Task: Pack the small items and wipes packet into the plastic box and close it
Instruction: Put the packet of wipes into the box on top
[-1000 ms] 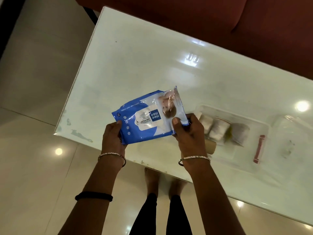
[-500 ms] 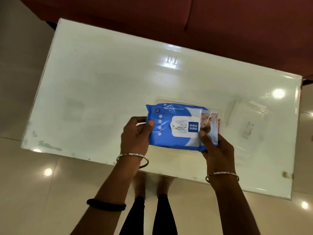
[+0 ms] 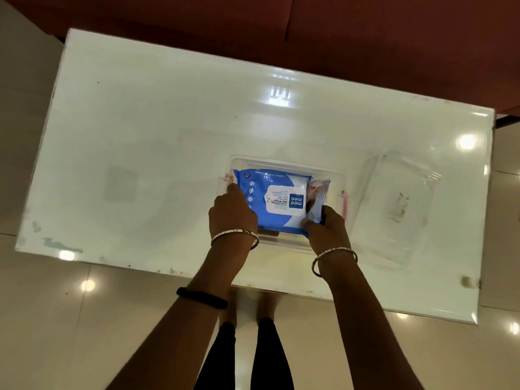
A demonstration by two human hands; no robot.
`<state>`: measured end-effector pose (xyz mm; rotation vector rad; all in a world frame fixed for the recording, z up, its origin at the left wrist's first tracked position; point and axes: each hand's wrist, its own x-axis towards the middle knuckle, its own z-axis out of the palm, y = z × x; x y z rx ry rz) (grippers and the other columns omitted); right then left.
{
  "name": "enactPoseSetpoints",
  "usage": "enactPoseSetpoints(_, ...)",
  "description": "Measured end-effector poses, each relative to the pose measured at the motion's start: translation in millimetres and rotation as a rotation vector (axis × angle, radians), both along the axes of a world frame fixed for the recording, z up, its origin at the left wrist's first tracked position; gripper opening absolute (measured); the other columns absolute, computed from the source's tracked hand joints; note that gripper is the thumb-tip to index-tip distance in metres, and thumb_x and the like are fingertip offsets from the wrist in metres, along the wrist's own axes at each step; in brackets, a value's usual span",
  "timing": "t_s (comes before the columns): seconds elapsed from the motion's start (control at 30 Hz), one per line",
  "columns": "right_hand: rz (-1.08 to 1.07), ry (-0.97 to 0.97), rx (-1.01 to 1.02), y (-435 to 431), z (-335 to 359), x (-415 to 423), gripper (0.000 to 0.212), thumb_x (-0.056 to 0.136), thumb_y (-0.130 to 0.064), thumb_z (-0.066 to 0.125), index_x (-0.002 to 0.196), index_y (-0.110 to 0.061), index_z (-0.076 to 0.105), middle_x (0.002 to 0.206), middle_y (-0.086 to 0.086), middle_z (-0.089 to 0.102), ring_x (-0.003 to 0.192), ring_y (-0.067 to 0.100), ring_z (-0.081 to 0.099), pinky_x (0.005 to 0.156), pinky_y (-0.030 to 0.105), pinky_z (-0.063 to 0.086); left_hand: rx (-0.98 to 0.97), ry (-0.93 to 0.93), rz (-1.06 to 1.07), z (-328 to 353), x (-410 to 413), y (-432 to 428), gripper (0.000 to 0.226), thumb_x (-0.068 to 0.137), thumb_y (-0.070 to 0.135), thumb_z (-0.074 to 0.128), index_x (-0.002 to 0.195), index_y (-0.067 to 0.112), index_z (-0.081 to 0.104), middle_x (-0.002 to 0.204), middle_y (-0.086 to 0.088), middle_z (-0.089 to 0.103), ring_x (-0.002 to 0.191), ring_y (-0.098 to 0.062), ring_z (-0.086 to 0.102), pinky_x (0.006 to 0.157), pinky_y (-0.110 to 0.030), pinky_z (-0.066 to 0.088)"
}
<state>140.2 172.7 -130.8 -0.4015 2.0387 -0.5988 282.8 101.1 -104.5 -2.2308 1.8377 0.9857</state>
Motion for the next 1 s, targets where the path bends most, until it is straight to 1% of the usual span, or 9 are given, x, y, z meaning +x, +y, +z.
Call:
enactPoseSetpoints(0.17,0.141,0.089,0.089,-9,0,-1,0.02,0.093,-0.008,0.055,0.11,0.0,0.062,0.108,0.019,0.068,0.096,0.031,0.063,0.073,0.027,0.041,0.057,-0.083,-0.091,-1,-5,6,0.032,0.091,0.012,0.05,0.122,0.006,0.049,0.114,-0.017,0.064,0.105,-0.033,0.061,0.086,-0.037,0.047)
enactPoseSetpoints(0.3,0.191,0.131,0.173,-17,6,-3,0.025,0.094,-0.01,0.054,0.116,0.002,0.059,0.117,0.02,0.065,0.107,0.034,0.061,0.075,0.025,0.039,0.044,-0.076,-0.078,4,-4,9,0.036,0.093,0.015,0.049,0.128,0.009,0.047,0.117,-0.014,0.064,0.108,-0.031,0.059,0.087,-0.036,0.046)
enactPoseSetpoints(0.5,0.283,0.324,0.147,-1,36,-11,0.036,0.088,-0.036,0.065,0.115,-0.011,0.065,0.113,0.008,0.071,0.104,0.026,0.066,0.08,0.027,0.046,-0.154,0.044,-0.066,18,-11,19,0.035,0.095,0.026,0.048,0.13,0.019,0.052,0.122,-0.005,0.066,0.11,-0.025,0.062,0.089,-0.036,0.049)
enactPoseSetpoints(0.57,0.228,0.427,0.06,10,50,-18,0.032,0.087,-0.037,0.066,0.112,-0.018,0.069,0.105,0.001,0.075,0.098,0.019,0.069,0.076,0.019,0.042,-0.202,0.144,-0.09,21,-18,22,0.03,0.095,0.025,0.05,0.122,0.018,0.059,0.117,-0.003,0.069,0.106,-0.022,0.065,0.088,-0.035,0.052)
enactPoseSetpoints(0.67,0.096,0.425,-0.062,30,61,-42,0.015,0.086,-0.027,0.068,0.097,-0.021,0.074,0.085,-0.004,0.076,0.073,0.007,0.068,0.062,-0.004,0.035,-0.264,0.319,-0.144,26,-41,22,0.024,0.093,0.017,0.052,0.112,0.015,0.066,0.106,-0.002,0.073,0.097,-0.02,0.068,0.085,-0.037,0.055)
enactPoseSetpoints(0.77,-0.047,0.404,-0.088,54,56,-74,0.008,0.085,-0.018,0.068,0.088,-0.022,0.075,0.077,-0.006,0.075,0.065,-0.006,0.065,0.063,-0.007,0.037,-0.298,0.427,-0.202,28,-76,16,0.021,0.091,0.011,0.053,0.105,0.012,0.068,0.1,-0.003,0.074,0.092,-0.021,0.069,0.084,-0.04,0.055)
enactPoseSetpoints(0.83,-0.213,0.377,-0.057,70,47,-95,0.01,0.084,-0.017,0.068,0.085,-0.025,0.073,0.078,-0.004,0.074,0.071,0.0,0.069,0.067,0.001,0.045,-0.305,0.477,-0.265,29,-105,9,0.02,0.091,0.013,0.052,0.103,0.012,0.068,0.099,-0.003,0.074,0.091,-0.02,0.069,0.083,-0.04,0.055)
enactPoseSetpoints(0.93,-0.543,0.245,0.046,91,25,-123,0.009,0.082,-0.013,0.068,0.087,-0.02,0.072,0.087,0.006,0.074,0.083,0.024,0.071,0.089,0.043,0.056,-0.296,0.51,-0.366,27,-147,-5,0.02,0.092,0.017,0.051,0.103,0.014,0.067,0.1,0.0,0.074,0.092,-0.019,0.068,0.084,-0.039,0.055)
enactPoseSetpoints(1.0,-0.744,0.132,0.125,103,11,-138,0.016,0.082,-0.012,0.069,0.098,-0.011,0.07,0.086,0.008,0.069,0.071,0.02,0.066,0.089,0.049,0.055,-0.265,0.476,-0.445,21,-175,-15,0.022,0.092,0.019,0.05,0.106,0.016,0.066,0.103,0.0,0.072,0.097,-0.02,0.067,0.086,-0.038,0.053)
